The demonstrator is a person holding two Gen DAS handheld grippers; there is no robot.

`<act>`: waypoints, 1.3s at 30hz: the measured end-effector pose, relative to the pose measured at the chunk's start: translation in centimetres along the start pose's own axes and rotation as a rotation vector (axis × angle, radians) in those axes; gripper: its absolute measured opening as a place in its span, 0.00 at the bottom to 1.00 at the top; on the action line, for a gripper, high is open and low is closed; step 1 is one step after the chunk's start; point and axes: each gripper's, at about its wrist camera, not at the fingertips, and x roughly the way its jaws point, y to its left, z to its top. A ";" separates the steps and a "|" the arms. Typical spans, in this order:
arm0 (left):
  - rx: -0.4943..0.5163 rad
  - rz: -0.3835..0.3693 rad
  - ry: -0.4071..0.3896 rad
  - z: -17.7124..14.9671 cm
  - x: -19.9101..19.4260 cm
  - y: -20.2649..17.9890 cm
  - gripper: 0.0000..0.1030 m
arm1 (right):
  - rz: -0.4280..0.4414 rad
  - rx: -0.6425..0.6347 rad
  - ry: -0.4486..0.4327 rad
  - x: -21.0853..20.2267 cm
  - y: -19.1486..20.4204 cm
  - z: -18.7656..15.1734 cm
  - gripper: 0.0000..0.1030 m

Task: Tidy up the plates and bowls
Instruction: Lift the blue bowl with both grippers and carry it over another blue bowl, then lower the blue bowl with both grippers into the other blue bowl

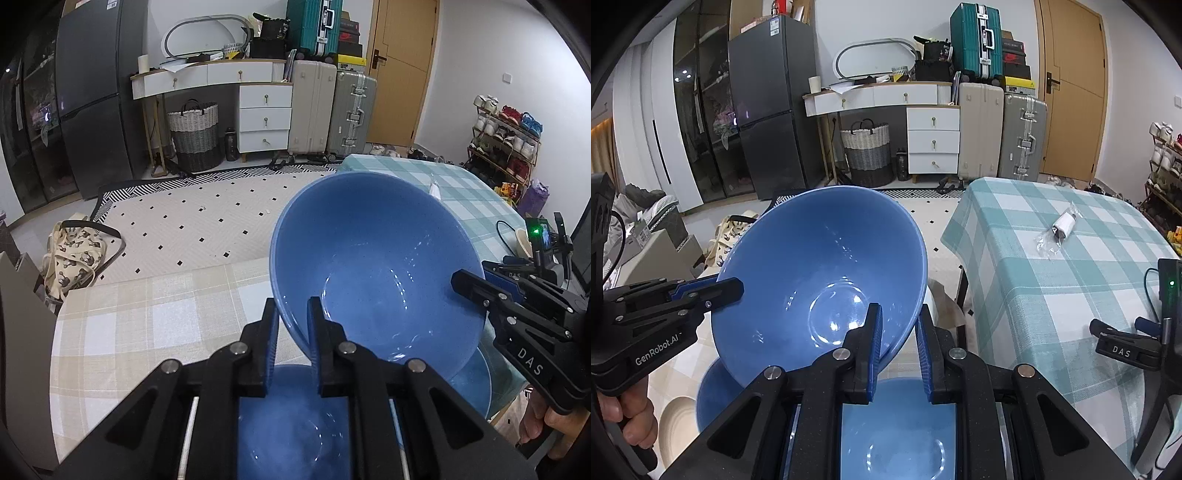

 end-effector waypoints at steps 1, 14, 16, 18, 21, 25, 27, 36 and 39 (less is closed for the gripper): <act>0.001 0.002 -0.002 -0.1 -0.3 0.0 0.12 | 0.003 -0.001 -0.002 -0.2 0.0 0.1 0.17; 0.004 0.028 -0.026 -1.2 -3.5 -0.1 0.12 | 0.036 -0.039 -0.050 -4.3 1.8 -0.5 0.18; 0.005 0.031 -0.029 -1.5 -3.9 0.0 0.12 | 0.041 -0.046 -0.058 -4.9 2.2 -0.8 0.18; 0.004 0.033 -0.032 -1.8 -4.3 0.1 0.12 | 0.046 -0.055 -0.067 -5.5 2.5 -1.0 0.18; 0.008 0.038 -0.039 -2.3 -4.9 0.2 0.12 | 0.053 -0.062 -0.077 -6.2 2.9 -1.3 0.18; 0.008 0.046 -0.047 -2.8 -5.6 0.2 0.12 | 0.065 -0.071 -0.073 -6.5 3.2 -1.7 0.18; 0.008 0.051 -0.049 -3.2 -6.0 0.3 0.12 | 0.074 -0.075 -0.073 -6.7 3.4 -2.0 0.19; -0.003 0.072 -0.047 -4.5 -6.9 1.5 0.12 | 0.114 -0.098 -0.063 -7.3 4.9 -2.9 0.19; -0.007 0.082 -0.045 -5.0 -7.2 1.9 0.12 | 0.124 -0.105 -0.058 -7.4 5.5 -3.2 0.19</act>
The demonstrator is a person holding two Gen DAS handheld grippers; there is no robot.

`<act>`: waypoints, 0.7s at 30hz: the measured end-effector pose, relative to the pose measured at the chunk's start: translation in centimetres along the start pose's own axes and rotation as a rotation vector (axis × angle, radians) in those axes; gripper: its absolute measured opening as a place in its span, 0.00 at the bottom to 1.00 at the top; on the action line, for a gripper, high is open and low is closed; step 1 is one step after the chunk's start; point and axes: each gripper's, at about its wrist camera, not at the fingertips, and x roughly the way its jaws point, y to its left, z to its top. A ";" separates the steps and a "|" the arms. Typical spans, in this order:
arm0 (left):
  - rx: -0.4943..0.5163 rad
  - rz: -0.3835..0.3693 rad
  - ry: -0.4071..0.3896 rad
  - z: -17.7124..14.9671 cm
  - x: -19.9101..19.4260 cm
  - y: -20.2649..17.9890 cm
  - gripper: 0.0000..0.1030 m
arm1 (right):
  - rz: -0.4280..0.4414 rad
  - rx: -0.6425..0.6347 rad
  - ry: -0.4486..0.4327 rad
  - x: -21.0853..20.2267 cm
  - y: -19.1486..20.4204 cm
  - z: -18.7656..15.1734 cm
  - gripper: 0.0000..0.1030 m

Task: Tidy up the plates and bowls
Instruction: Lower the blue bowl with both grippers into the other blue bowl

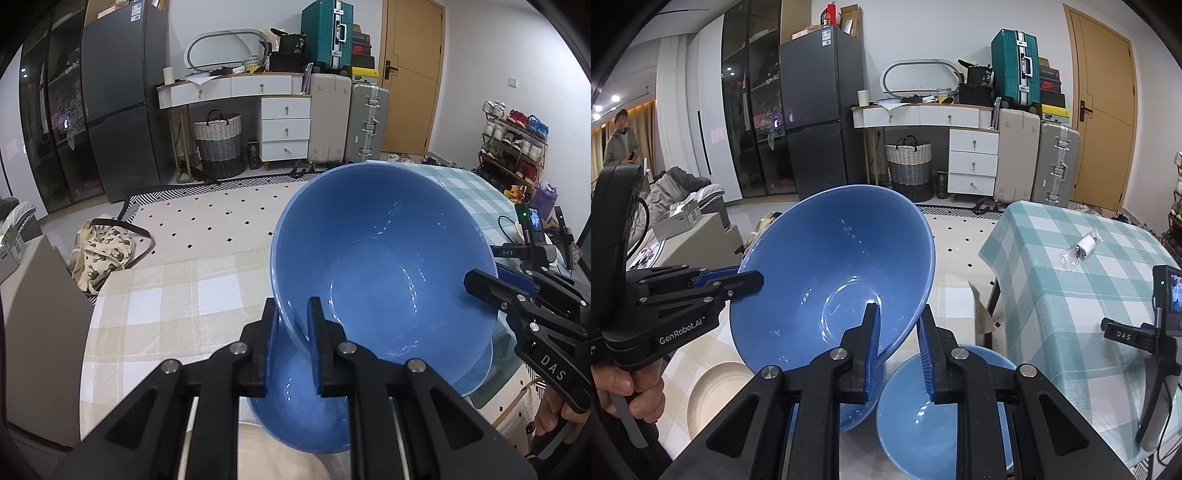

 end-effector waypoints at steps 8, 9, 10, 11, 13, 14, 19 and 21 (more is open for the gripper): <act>-0.007 0.018 0.010 -1.5 -0.4 0.9 0.12 | 0.033 -0.012 0.024 0.4 1.4 -0.8 0.20; -0.007 0.020 0.011 -1.6 -0.4 1.0 0.12 | 0.037 -0.013 0.028 0.5 1.6 -1.0 0.20; -0.008 0.022 0.013 -1.8 -0.4 1.1 0.13 | 0.042 -0.015 0.033 0.6 1.8 -1.1 0.20; -0.008 0.023 0.014 -1.9 -0.4 1.3 0.13 | 0.047 -0.018 0.039 0.8 1.9 -1.3 0.20; -0.010 0.029 0.017 -2.2 -0.3 1.6 0.12 | 0.053 -0.026 0.049 1.0 2.2 -1.5 0.21; -0.009 0.032 0.020 -2.3 -0.3 1.7 0.12 | 0.056 -0.031 0.052 1.2 2.4 -1.7 0.21; -0.011 0.042 0.042 -3.1 0.4 2.3 0.12 | 0.067 -0.043 0.074 1.9 2.9 -2.2 0.21; -0.009 0.047 0.052 -3.5 0.5 2.6 0.12 | 0.071 -0.052 0.089 2.4 3.2 -2.4 0.21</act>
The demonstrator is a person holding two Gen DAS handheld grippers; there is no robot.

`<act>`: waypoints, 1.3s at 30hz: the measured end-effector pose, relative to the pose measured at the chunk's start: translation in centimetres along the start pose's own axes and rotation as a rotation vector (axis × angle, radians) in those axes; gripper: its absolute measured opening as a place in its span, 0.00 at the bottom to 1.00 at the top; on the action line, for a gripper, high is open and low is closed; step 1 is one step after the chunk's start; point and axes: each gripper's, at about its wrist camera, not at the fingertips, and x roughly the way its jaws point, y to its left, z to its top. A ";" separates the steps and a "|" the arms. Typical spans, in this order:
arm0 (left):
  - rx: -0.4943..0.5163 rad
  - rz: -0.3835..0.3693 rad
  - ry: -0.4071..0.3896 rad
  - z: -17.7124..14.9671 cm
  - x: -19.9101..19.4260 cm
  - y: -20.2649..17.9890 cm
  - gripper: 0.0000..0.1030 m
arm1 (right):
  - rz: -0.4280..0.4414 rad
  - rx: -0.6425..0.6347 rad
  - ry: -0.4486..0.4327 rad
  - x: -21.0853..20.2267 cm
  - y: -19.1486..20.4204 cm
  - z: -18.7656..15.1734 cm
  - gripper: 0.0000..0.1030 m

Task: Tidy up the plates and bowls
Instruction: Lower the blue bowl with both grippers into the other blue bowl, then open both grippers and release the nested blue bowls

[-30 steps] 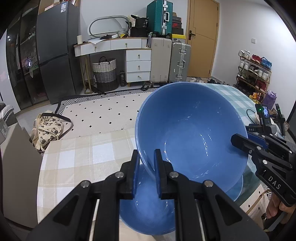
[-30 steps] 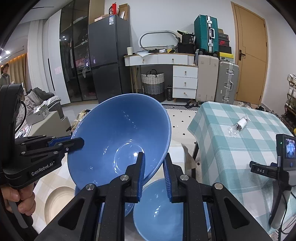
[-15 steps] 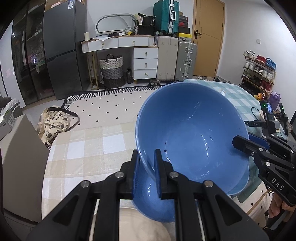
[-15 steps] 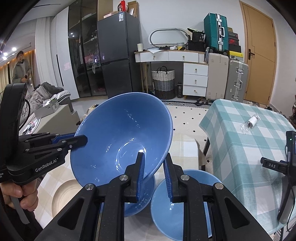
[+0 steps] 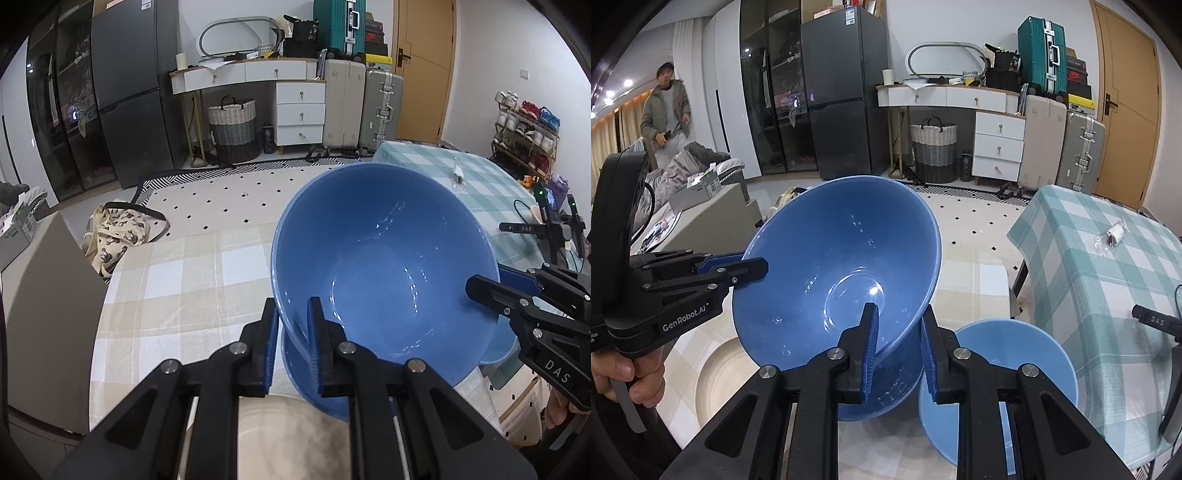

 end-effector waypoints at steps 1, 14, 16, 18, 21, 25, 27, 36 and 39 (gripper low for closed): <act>-0.001 0.001 0.005 -0.1 0.2 0.1 0.12 | 0.003 -0.003 0.009 0.3 0.1 -0.2 0.22; 0.013 0.014 0.057 -1.6 2.1 0.0 0.12 | 0.013 -0.011 0.082 2.6 -0.1 -1.4 0.22; 0.017 0.016 0.064 -1.7 2.4 0.0 0.12 | 0.011 -0.012 0.093 2.9 -0.1 -1.6 0.22; 0.021 0.020 0.074 -1.9 2.7 -0.1 0.12 | 0.010 -0.008 0.103 3.2 -0.1 -1.7 0.22; 0.028 0.027 0.085 -2.1 3.1 -0.3 0.12 | 0.009 -0.005 0.118 3.6 0.0 -2.0 0.22; 0.033 0.029 0.102 -2.3 3.7 -0.4 0.12 | 0.011 -0.007 0.140 4.2 -0.2 -2.3 0.23; 0.040 0.032 0.111 -2.4 3.9 -0.6 0.13 | 0.008 -0.008 0.155 4.6 -0.3 -2.5 0.24; 0.061 0.046 0.150 -3.2 5.0 -0.9 0.13 | -0.001 -0.021 0.202 5.8 -0.3 -3.3 0.26; 0.066 0.048 0.157 -3.3 5.1 -0.9 0.13 | -0.004 -0.028 0.206 6.0 -0.3 -3.3 0.28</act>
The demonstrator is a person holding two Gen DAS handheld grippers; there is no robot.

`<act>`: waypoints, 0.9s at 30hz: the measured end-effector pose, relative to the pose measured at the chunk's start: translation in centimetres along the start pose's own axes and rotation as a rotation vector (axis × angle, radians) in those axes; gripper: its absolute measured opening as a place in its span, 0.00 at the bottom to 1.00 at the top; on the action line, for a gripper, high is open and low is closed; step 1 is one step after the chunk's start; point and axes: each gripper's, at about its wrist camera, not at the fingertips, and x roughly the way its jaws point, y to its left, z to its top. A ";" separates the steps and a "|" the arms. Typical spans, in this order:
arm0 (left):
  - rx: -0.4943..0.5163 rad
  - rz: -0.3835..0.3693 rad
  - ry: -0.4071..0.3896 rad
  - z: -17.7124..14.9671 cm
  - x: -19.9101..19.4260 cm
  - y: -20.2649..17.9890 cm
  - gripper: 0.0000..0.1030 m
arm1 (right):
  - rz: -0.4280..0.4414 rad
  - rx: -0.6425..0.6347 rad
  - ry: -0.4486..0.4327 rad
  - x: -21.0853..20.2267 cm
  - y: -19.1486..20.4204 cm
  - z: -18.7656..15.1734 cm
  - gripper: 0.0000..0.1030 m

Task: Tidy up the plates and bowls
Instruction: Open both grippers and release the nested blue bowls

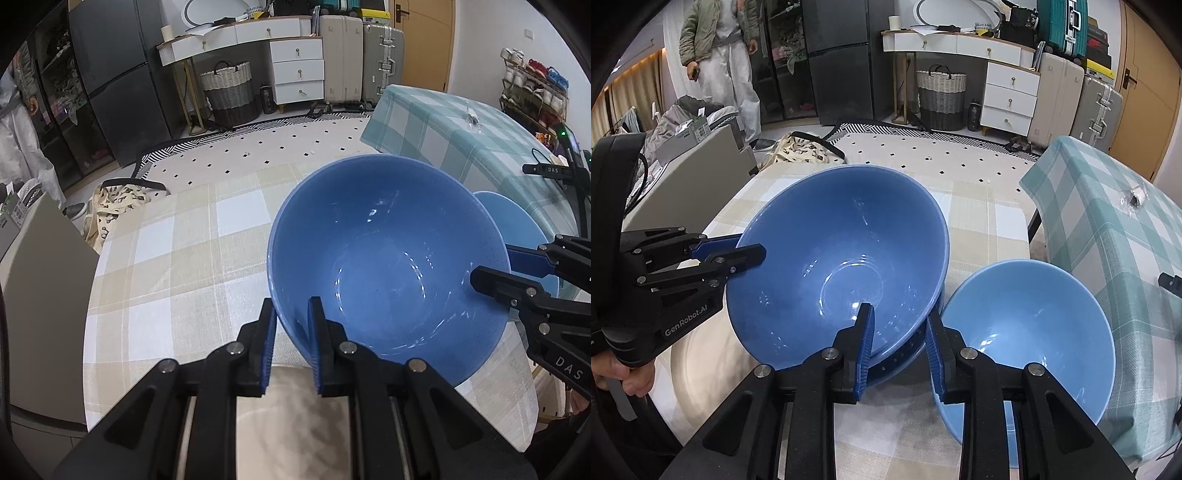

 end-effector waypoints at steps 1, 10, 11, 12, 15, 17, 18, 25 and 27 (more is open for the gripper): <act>0.003 0.002 0.004 -0.1 0.1 -0.1 0.13 | -0.002 -0.003 0.003 0.1 0.0 0.0 0.28; 0.025 0.011 0.029 -0.2 0.7 -0.5 0.15 | -0.028 -0.018 0.022 0.8 0.3 -0.1 0.29; 0.027 0.012 0.031 -0.3 0.7 -0.5 0.16 | -0.031 -0.021 0.023 0.9 0.5 -0.2 0.30; 0.029 0.013 0.034 -0.3 0.8 -0.6 0.16 | -0.036 -0.026 0.023 0.9 0.5 -0.2 0.30; 0.039 0.018 0.043 -0.4 1.0 -0.7 0.17 | -0.045 -0.037 0.026 1.1 0.6 -0.3 0.31; 0.041 0.015 0.046 -0.4 1.0 -0.8 0.18 | -0.052 -0.044 0.027 1.2 0.8 -0.4 0.33; 0.044 0.018 0.047 -0.5 1.0 -0.8 0.19 | -0.054 -0.045 0.027 1.2 0.7 -0.5 0.33; 0.060 0.020 0.067 -0.6 1.5 -1.1 0.21 | -0.075 -0.071 0.042 1.7 1.2 -0.8 0.38; 0.061 0.020 0.072 -0.6 1.6 -1.2 0.22 | -0.079 -0.077 0.041 1.8 1.3 -0.8 0.39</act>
